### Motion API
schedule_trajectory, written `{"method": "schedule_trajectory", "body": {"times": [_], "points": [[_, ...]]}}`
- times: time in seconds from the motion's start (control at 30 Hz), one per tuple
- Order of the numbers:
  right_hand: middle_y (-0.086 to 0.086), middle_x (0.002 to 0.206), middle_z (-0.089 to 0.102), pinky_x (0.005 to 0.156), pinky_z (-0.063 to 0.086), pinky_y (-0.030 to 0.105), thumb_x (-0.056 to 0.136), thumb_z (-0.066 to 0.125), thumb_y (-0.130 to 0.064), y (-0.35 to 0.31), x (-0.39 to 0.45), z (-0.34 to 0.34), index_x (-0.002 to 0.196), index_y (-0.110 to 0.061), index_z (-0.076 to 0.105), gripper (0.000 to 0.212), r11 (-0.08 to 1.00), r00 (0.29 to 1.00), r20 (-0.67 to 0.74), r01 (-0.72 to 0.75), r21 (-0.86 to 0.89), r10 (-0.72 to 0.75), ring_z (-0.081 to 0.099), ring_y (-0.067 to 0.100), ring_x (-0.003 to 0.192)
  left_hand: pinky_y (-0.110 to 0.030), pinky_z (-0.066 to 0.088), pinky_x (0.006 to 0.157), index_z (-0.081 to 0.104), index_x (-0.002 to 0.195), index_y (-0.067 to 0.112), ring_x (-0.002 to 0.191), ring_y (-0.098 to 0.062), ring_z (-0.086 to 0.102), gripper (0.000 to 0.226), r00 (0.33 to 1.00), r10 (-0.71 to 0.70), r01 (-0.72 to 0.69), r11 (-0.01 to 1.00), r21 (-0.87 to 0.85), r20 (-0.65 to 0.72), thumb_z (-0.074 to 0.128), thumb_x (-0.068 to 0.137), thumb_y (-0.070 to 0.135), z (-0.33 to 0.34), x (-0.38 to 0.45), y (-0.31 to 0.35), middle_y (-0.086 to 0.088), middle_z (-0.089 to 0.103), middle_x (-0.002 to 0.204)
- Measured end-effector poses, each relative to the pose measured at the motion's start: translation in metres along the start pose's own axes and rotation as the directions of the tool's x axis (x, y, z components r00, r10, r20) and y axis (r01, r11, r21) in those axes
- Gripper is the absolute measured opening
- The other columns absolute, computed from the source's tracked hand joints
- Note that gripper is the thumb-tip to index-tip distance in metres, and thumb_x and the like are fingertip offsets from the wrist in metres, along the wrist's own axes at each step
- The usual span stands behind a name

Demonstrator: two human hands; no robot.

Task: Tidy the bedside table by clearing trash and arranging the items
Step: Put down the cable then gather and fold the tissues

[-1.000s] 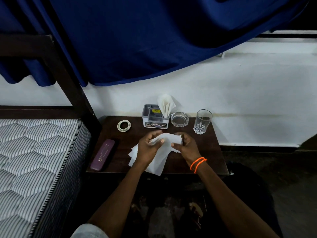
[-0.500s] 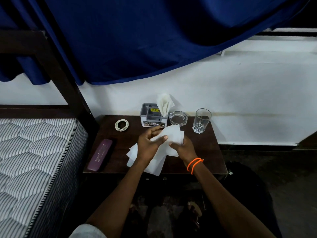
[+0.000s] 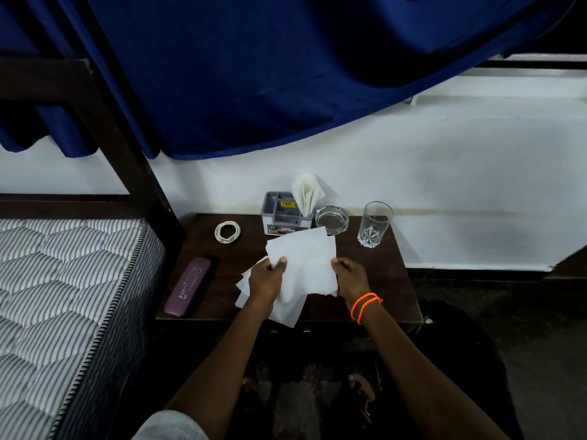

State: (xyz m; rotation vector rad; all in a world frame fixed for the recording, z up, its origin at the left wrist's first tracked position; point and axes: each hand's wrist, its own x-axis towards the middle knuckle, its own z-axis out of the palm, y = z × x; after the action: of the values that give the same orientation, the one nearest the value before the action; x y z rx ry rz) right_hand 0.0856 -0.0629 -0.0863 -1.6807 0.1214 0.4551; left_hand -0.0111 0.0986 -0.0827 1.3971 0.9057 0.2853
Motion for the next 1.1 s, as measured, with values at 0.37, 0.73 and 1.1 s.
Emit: {"method": "schedule_trajectory", "body": {"times": [0.37,0.73,1.1], "points": [[0.006,0.084,0.071,0.067,0.062,0.056,0.084,0.071,-0.005,0.003,-0.002,-0.01,0.074,-0.016,0.072,0.015,0.981,0.993,-0.031,-0.116,-0.155,0.112,0.071,0.033,0.082,-0.048,0.053,0.103,0.068,0.117,0.008,0.116,-0.032,0.062,0.022,0.998,-0.032,0.042,0.973,0.227,-0.046,0.062,0.098,0.016,0.0,0.001,-0.012,-0.011,0.067,0.125],[0.012,0.092,0.07,0.051,0.051,0.014,0.08,0.08,-0.003,0.008,0.001,-0.008,0.11,-0.001,0.071,0.031,0.947,0.997,0.03,0.081,-0.312,-0.076,0.066,0.021,0.082,-0.042,0.056,0.084,0.07,0.084,-0.001,0.095,-0.032,0.067,0.026,0.999,0.034,-0.032,0.942,0.334,-0.002,0.071,0.091,0.023,-0.001,0.0,-0.015,-0.014,0.072,0.09],[0.019,0.105,0.074,0.068,0.058,0.034,0.081,0.079,-0.005,-0.003,0.004,0.005,0.109,0.003,0.07,0.03,0.999,0.973,0.228,-0.025,-0.034,0.032,0.07,0.026,0.081,-0.047,0.06,0.091,0.077,0.091,0.019,0.098,-0.026,0.074,0.004,0.996,0.073,-0.073,0.997,0.009,0.058,0.075,0.09,0.015,-0.013,-0.028,-0.009,-0.004,0.079,0.098]]}}
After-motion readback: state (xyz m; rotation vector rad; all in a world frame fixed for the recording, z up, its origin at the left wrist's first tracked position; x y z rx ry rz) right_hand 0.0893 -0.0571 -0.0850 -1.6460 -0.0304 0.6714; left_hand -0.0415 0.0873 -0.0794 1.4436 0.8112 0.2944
